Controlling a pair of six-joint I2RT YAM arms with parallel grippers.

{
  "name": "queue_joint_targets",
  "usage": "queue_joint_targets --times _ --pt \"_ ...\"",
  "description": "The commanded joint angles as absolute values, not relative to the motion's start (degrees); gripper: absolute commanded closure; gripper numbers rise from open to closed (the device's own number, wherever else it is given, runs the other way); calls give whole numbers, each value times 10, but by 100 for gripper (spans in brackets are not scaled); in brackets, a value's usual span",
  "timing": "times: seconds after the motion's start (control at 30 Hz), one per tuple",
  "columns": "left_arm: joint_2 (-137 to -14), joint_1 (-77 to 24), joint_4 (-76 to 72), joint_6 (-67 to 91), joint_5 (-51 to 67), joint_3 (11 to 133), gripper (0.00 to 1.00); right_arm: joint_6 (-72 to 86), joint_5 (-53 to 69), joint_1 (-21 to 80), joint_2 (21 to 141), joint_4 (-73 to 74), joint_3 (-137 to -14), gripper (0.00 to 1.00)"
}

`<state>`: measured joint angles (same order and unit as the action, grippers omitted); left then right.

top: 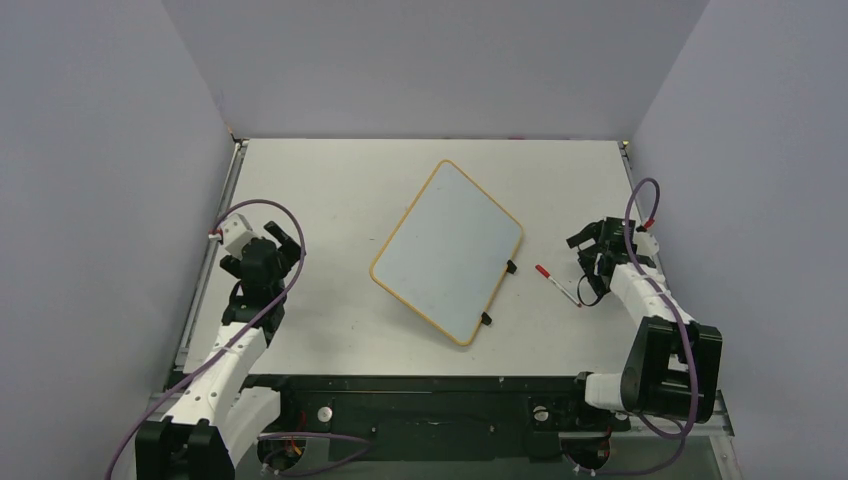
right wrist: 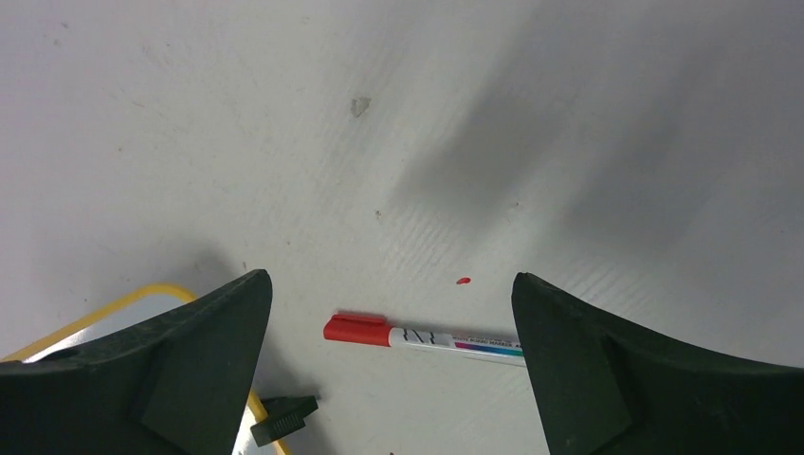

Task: Write a sentence on the whiteboard
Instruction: Pick up the whiteboard marker from the center of the board.

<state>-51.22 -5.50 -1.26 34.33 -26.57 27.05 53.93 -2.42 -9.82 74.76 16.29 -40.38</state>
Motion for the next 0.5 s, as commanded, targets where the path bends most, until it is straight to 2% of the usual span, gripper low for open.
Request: queue_joint_targets --times 0.0,0.27,0.47 --pt "-500 -55 -17 344 -267 299 20 594 -8 -104 747 219 -434 8" --pt "-498 -58 -16 343 -273 299 20 680 -22 -84 679 195 -372 13" --pt "-494 -63 -11 341 -281 302 20 628 -100 -55 670 206 -383 17"
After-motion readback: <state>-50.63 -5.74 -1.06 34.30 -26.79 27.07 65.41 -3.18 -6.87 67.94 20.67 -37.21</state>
